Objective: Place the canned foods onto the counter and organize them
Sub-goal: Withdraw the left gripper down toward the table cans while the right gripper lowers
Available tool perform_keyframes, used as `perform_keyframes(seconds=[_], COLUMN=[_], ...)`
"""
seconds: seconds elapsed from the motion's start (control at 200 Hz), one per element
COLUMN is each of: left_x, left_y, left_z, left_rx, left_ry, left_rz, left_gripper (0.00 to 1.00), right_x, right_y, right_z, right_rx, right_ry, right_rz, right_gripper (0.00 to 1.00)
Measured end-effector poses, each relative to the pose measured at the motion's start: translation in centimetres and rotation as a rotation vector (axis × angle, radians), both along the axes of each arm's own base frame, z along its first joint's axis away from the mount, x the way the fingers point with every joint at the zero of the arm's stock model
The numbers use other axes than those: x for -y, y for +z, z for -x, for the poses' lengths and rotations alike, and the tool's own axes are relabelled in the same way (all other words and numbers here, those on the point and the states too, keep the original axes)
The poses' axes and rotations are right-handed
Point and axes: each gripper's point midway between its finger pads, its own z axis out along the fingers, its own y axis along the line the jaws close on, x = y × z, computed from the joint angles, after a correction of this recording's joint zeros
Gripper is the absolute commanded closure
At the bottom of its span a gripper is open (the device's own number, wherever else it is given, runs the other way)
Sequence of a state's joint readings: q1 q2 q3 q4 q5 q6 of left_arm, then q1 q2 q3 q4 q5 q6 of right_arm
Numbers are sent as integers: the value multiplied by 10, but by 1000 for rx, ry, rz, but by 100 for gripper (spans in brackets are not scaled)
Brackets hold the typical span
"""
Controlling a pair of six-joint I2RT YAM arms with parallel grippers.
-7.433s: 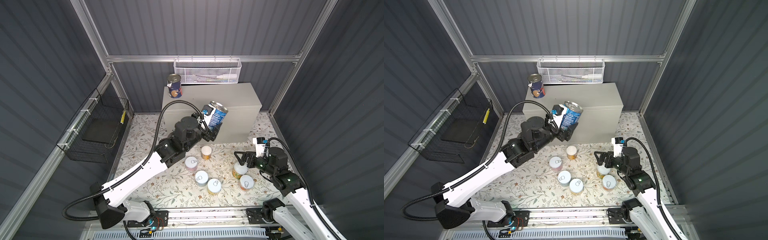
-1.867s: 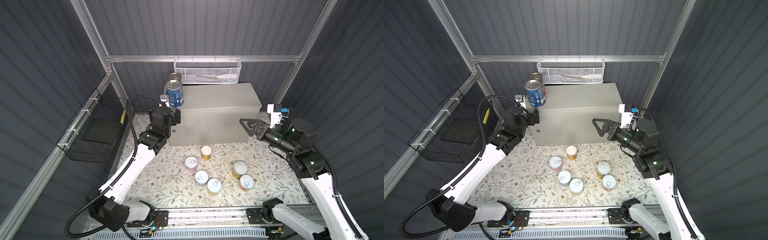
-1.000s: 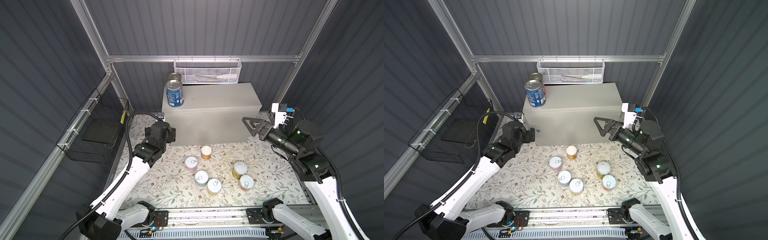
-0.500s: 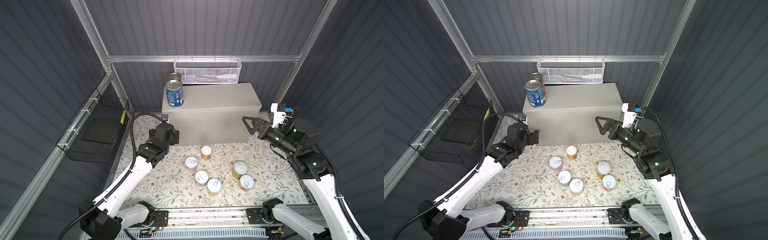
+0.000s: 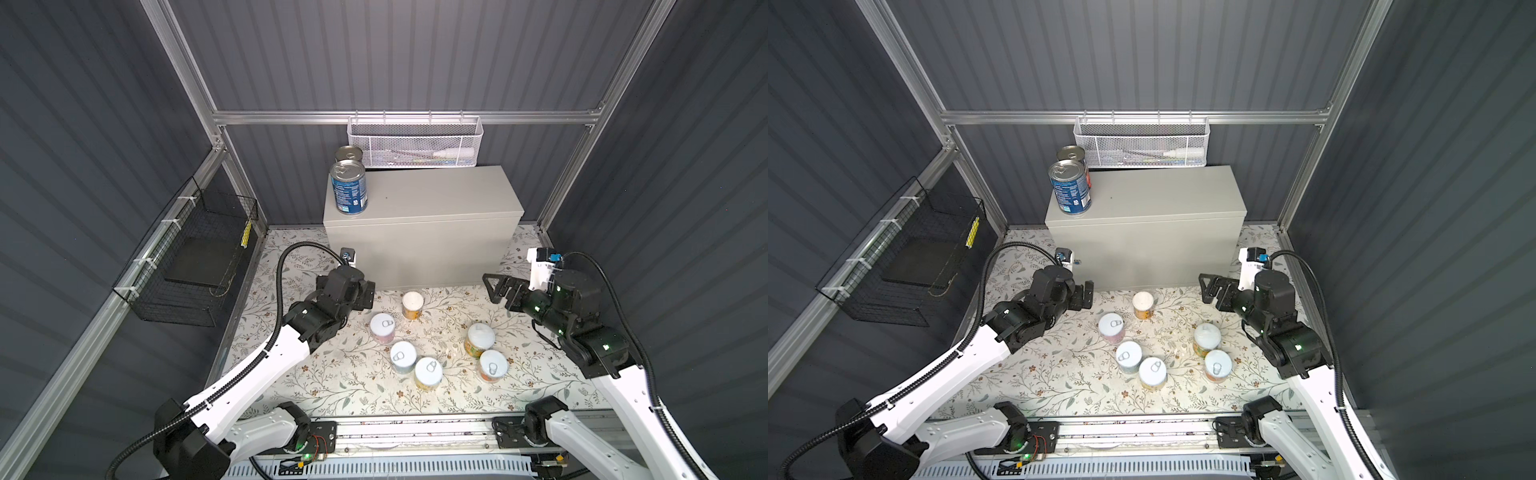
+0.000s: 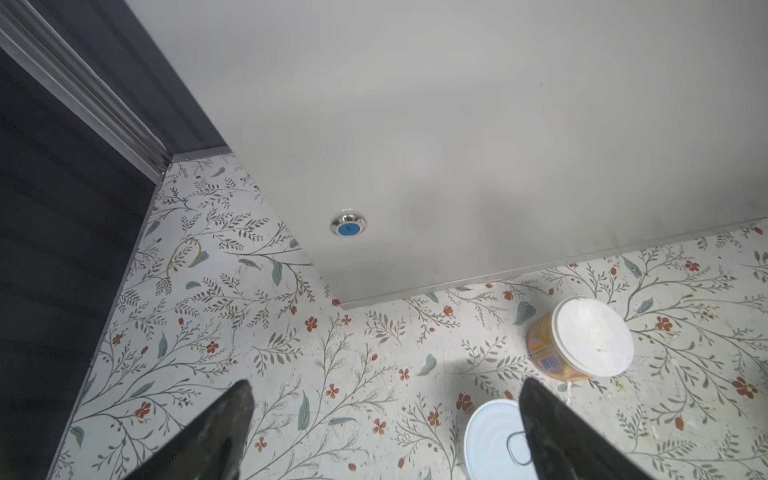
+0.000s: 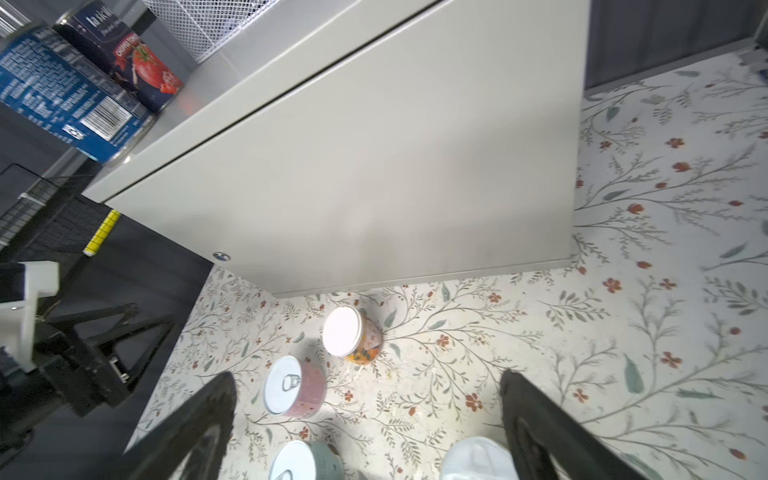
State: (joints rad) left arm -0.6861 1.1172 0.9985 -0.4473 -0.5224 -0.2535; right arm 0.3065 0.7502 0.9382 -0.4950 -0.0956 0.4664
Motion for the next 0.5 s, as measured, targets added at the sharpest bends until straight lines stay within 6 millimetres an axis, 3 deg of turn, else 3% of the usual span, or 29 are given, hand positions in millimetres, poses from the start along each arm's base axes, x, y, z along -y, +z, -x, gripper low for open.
perform_keyframes(seconds=[0.175, 0.395, 0.5], left_x=[1, 3, 3], left_y=[-14, -32, -42], left_z=[14, 29, 34], left_rx=[-14, -42, -58], left_ry=[-14, -25, -27], left_rz=[56, 95, 106], left_gripper=[0, 0, 0], right_x=[8, 4, 2], right_y=[-31, -98, -116], right_z=[6, 6, 6], right_rx=[-58, -240, -299], right_ry=[-18, 4, 18], right_rz=[59, 111, 132], right_gripper=[1, 1, 1])
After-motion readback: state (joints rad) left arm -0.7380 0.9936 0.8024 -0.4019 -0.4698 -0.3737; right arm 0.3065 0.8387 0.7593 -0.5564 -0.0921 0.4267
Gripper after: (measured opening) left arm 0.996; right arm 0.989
